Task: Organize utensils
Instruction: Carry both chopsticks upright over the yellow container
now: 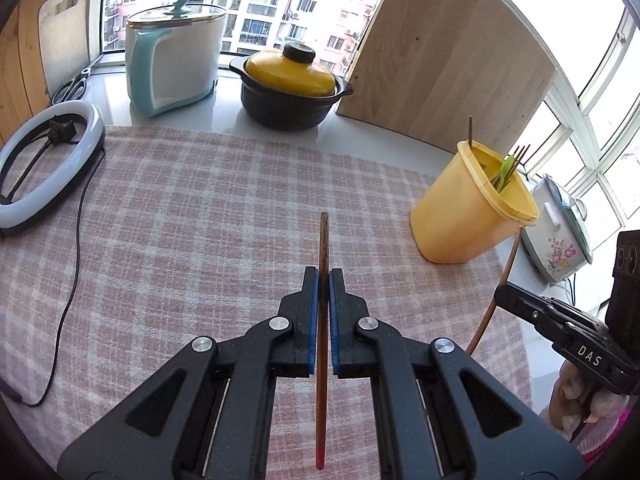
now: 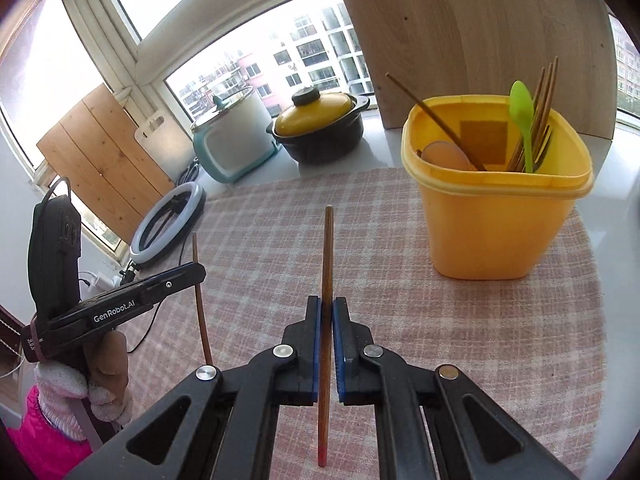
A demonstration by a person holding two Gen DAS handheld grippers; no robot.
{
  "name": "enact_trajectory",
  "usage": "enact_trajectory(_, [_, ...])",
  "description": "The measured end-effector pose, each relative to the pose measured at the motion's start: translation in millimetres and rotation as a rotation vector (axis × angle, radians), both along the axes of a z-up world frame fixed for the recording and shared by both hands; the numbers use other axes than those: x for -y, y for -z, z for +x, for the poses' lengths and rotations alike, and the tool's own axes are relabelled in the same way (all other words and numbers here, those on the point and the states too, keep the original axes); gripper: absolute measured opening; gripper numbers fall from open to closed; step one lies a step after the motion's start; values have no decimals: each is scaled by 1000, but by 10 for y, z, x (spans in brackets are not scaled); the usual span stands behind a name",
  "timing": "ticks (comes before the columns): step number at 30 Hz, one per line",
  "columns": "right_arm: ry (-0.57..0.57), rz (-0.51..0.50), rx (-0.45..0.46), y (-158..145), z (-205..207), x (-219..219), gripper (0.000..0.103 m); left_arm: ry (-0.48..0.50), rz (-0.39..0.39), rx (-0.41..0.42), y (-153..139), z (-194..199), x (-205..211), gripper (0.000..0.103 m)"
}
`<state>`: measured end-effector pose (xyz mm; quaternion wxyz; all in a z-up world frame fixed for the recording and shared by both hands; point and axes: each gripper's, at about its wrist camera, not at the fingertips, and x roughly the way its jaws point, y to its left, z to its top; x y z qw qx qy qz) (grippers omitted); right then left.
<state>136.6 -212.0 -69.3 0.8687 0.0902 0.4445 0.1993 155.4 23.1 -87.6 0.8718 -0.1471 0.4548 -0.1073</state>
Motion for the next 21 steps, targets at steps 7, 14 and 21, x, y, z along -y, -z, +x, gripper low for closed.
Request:
enact_trajectory(7, [14, 26, 88, -212, -189, 155, 3, 44, 7, 80, -280, -103, 148, 3])
enact_trajectory(14, [49, 52, 161, -437, -306, 324, 3, 65, -33, 137, -537, -128, 258, 3])
enact_trajectory(21, [94, 81, 222, -720, -330, 556, 3, 71, -83, 198, -736, -16, 371, 3])
